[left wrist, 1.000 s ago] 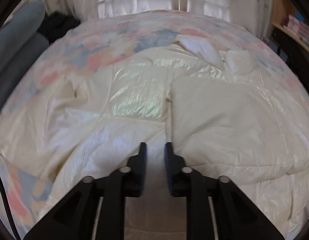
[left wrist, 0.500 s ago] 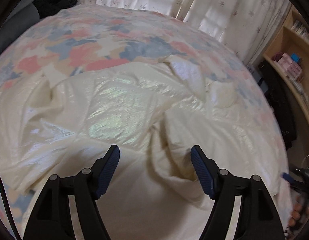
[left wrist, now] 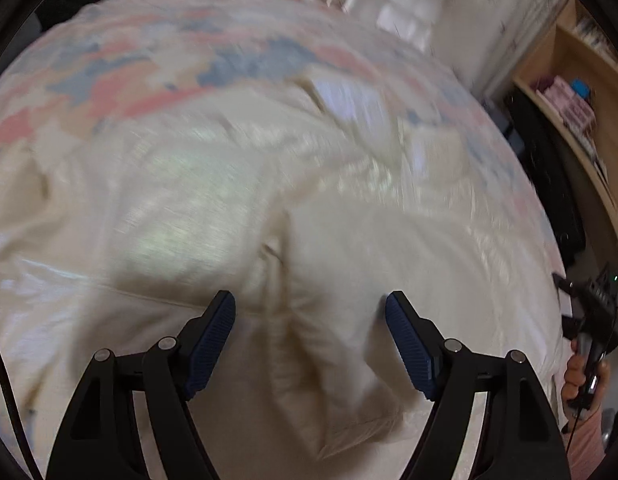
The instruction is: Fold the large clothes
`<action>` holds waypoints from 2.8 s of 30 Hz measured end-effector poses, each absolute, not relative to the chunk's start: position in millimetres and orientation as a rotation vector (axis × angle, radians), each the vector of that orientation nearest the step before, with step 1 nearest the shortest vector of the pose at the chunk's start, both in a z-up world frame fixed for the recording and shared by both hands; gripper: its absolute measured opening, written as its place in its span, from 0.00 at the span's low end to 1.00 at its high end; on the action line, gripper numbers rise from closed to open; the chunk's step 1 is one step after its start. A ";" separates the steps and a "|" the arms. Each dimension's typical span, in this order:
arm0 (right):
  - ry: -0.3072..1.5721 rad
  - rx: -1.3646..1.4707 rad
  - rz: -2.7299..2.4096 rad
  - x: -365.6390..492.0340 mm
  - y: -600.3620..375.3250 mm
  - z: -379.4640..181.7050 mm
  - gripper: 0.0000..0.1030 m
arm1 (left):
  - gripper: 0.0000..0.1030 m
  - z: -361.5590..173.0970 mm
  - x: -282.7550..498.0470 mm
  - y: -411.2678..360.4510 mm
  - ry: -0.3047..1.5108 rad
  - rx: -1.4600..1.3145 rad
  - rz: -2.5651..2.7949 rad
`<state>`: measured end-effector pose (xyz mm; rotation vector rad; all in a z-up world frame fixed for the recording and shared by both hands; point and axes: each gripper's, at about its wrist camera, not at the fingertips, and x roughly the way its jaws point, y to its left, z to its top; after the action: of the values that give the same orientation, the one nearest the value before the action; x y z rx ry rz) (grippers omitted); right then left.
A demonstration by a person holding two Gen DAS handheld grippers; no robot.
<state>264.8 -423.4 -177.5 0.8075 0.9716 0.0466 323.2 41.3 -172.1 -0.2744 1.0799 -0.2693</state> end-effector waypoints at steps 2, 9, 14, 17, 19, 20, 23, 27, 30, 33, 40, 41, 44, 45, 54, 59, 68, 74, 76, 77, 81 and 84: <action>0.969 0.819 0.061 266.0 -425.0 -180.2 0.71 | 0.59 -176.4 325.4 32.2 1.074 -0.244 -0.253; 0.944 0.905 0.155 269.7 -430.5 -185.6 0.71 | 0.08 -145.7 316.5 20.3 0.951 -0.174 -0.245; 0.984 0.883 0.163 288.9 -419.4 -193.0 0.69 | 0.08 -129.7 310.6 24.2 0.917 -0.155 -0.225; 0.967 0.686 0.130 295.4 -399.8 -169.9 0.30 | 0.08 -127.0 310.3 19.9 0.893 -0.121 -0.225; 0.911 0.508 0.075 292.1 -383.4 -151.2 0.27 | 0.08 -135.3 309.0 13.0 0.877 -0.061 -0.212; 0.911 0.469 0.048 292.9 -379.7 -151.5 0.27 | 0.09 -147.0 311.2 6.2 0.895 -0.015 -0.195; 1.001 0.397 -0.036 302.6 -370.2 -177.2 0.39 | 0.16 -174.7 312.1 -9.8 0.927 0.081 -0.144; 1.039 0.454 -0.046 291.4 -376.4 -163.8 0.46 | 0.26 -165.4 303.8 -15.8 0.922 0.139 -0.122; 1.053 0.525 0.002 265.7 -385.6 -150.9 0.53 | 0.44 -155.0 296.9 -1.1 0.964 0.069 -0.157; 1.067 0.505 0.040 232.8 -377.3 -144.8 0.61 | 0.48 -151.5 285.8 15.0 0.959 0.006 -0.135; 1.108 0.380 -0.116 198.2 -367.1 -169.9 0.60 | 0.35 -162.4 266.4 9.1 0.960 0.109 -0.090; 1.105 0.388 -0.141 193.0 -368.6 -166.8 0.60 | 0.35 -156.4 261.8 8.4 0.959 0.111 -0.092; 1.082 0.302 -0.179 180.4 -360.4 -148.6 0.60 | 0.36 -134.1 244.1 9.4 0.941 0.092 -0.121; 1.069 0.258 -0.187 172.8 -354.0 -138.2 0.60 | 0.37 -126.8 237.2 9.4 0.928 0.090 -0.130; 0.988 0.206 -0.085 116.2 -307.4 -87.6 0.60 | 0.52 -69.4 158.7 6.2 0.815 0.132 -0.154; 0.946 0.246 -0.023 84.7 -273.4 -77.5 0.60 | 0.53 -55.7 117.0 14.8 0.800 0.127 -0.097; 0.911 0.289 0.029 29.6 -234.0 -85.7 0.60 | 0.64 -55.5 55.6 38.4 0.820 0.034 -0.041; 0.941 0.339 0.067 6.7 -214.0 -96.3 0.61 | 0.68 -55.9 29.1 48.6 0.838 -0.012 -0.031; 0.947 0.320 0.075 0.3 -204.0 -97.6 0.61 | 0.70 -55.8 20.3 51.3 0.837 -0.006 -0.021; 0.948 0.312 0.078 -1.9 -201.1 -97.6 0.61 | 0.70 -55.9 17.4 53.1 0.837 -0.008 -0.020; 0.949 0.281 0.091 -10.5 -185.5 -95.4 0.61 | 0.70 -56.3 4.4 62.9 0.843 -0.038 -0.021; 0.943 0.257 0.097 -14.2 -174.6 -92.0 0.61 | 0.70 -57.8 -3.6 71.3 0.850 -0.054 -0.019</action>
<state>-14.2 -174.6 -92.0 0.2570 0.9427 0.0969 -3.6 71.3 -57.8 -0.0537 0.8500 -0.0186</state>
